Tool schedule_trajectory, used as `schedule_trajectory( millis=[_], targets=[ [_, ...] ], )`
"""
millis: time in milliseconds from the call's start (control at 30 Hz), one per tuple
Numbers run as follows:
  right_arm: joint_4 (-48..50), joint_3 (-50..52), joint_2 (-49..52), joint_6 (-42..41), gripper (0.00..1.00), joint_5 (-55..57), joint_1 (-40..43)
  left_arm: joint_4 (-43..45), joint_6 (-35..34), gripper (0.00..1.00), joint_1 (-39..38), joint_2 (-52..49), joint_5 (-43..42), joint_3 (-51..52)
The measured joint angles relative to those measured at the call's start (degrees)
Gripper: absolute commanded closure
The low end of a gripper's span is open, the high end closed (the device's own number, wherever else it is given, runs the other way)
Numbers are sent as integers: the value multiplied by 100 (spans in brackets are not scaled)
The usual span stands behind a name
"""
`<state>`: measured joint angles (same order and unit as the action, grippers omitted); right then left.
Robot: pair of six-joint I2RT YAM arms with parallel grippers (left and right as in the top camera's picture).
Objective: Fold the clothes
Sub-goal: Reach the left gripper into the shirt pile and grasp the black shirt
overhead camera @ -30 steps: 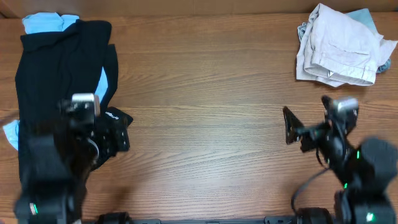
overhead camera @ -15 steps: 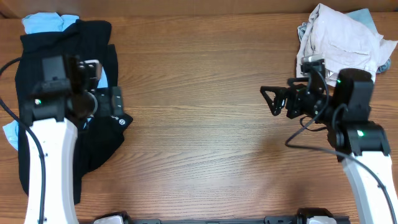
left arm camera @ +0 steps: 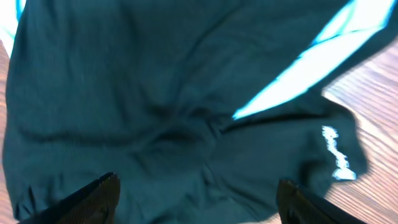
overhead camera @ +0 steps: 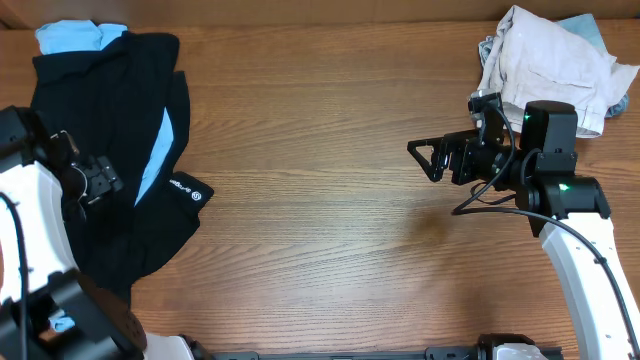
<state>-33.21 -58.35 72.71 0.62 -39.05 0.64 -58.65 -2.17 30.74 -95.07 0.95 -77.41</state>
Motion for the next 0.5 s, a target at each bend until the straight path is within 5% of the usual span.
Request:
schedule_trajectory(
  millis=[500],
  targets=[
    [20,0,0,-39,9,50,0,649,1021,44,0,-1224,269,-4]
  ],
)
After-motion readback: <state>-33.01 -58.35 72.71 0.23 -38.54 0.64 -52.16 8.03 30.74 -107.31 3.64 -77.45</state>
